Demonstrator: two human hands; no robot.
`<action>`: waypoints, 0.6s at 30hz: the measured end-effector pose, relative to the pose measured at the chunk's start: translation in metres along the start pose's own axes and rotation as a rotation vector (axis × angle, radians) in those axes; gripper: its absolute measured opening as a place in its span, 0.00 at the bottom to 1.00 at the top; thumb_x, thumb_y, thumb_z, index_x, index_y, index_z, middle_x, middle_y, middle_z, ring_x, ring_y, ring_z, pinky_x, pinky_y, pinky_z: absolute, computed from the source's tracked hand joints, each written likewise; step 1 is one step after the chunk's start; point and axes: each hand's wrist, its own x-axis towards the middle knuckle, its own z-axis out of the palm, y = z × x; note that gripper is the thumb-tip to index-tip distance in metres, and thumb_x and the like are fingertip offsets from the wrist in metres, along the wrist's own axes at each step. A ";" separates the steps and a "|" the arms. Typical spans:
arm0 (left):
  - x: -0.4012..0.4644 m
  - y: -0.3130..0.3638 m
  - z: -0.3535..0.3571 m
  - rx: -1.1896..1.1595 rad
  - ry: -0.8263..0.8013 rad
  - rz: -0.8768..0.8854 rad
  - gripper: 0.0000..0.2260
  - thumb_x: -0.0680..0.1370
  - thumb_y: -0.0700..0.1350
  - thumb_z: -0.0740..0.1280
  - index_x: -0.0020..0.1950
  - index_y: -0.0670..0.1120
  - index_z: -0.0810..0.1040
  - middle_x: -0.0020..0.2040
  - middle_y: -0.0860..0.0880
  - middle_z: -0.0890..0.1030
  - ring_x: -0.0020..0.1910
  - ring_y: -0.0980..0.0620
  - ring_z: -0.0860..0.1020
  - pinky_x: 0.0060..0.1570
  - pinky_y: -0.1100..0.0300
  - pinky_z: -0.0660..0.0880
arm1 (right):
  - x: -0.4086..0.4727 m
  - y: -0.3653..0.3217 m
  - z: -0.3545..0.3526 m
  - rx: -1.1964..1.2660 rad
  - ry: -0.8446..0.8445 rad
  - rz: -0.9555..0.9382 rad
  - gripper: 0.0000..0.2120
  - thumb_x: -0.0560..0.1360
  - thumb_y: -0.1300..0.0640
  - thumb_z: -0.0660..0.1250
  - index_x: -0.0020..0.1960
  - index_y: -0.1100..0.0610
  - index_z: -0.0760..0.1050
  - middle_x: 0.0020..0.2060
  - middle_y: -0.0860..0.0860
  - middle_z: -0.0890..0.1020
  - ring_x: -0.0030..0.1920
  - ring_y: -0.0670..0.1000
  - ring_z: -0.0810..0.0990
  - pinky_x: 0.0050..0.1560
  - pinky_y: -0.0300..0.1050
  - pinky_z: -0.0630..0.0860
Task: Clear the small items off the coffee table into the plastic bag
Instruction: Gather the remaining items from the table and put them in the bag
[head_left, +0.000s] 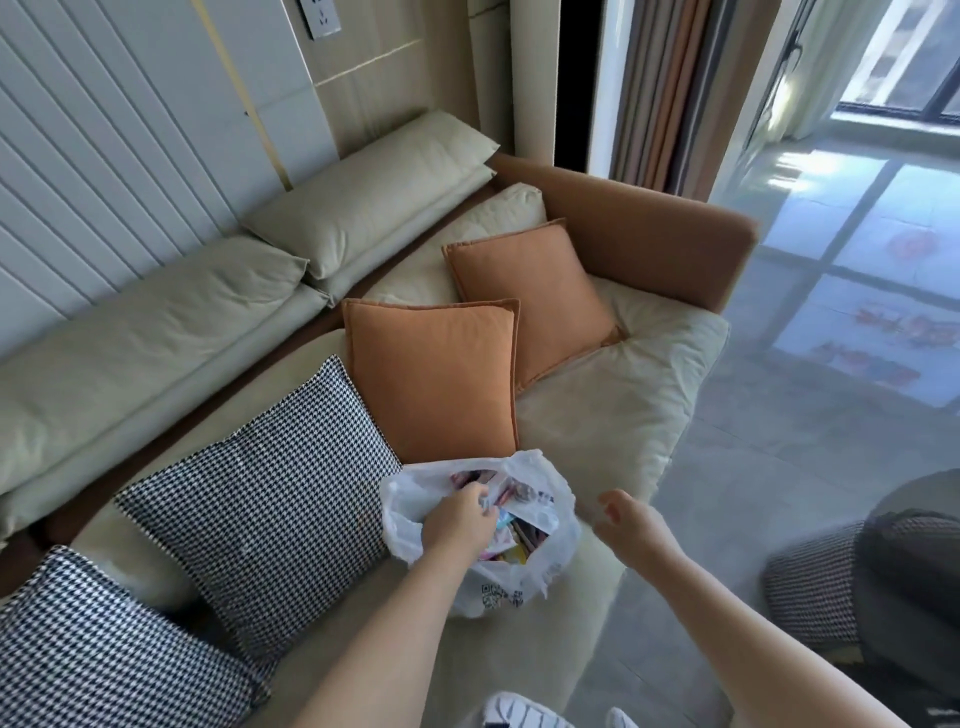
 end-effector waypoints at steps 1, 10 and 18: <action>-0.009 0.009 0.005 0.027 -0.015 0.035 0.15 0.79 0.51 0.59 0.65 0.52 0.73 0.57 0.50 0.80 0.56 0.48 0.78 0.51 0.56 0.76 | -0.009 0.006 0.000 -0.029 0.003 -0.025 0.14 0.74 0.56 0.63 0.59 0.56 0.73 0.46 0.49 0.74 0.49 0.53 0.75 0.45 0.42 0.69; -0.057 0.071 0.053 0.186 -0.236 0.305 0.16 0.76 0.53 0.59 0.55 0.46 0.78 0.57 0.46 0.80 0.59 0.45 0.77 0.53 0.56 0.73 | -0.080 0.045 -0.001 -0.088 0.116 0.010 0.15 0.77 0.50 0.60 0.62 0.51 0.74 0.57 0.52 0.78 0.61 0.54 0.75 0.55 0.44 0.71; -0.102 0.097 0.091 0.341 -0.382 0.633 0.18 0.76 0.59 0.60 0.57 0.50 0.78 0.59 0.48 0.80 0.59 0.48 0.77 0.57 0.57 0.72 | -0.161 0.088 0.024 0.035 0.308 0.339 0.19 0.76 0.46 0.60 0.65 0.50 0.71 0.60 0.50 0.79 0.63 0.51 0.75 0.61 0.44 0.71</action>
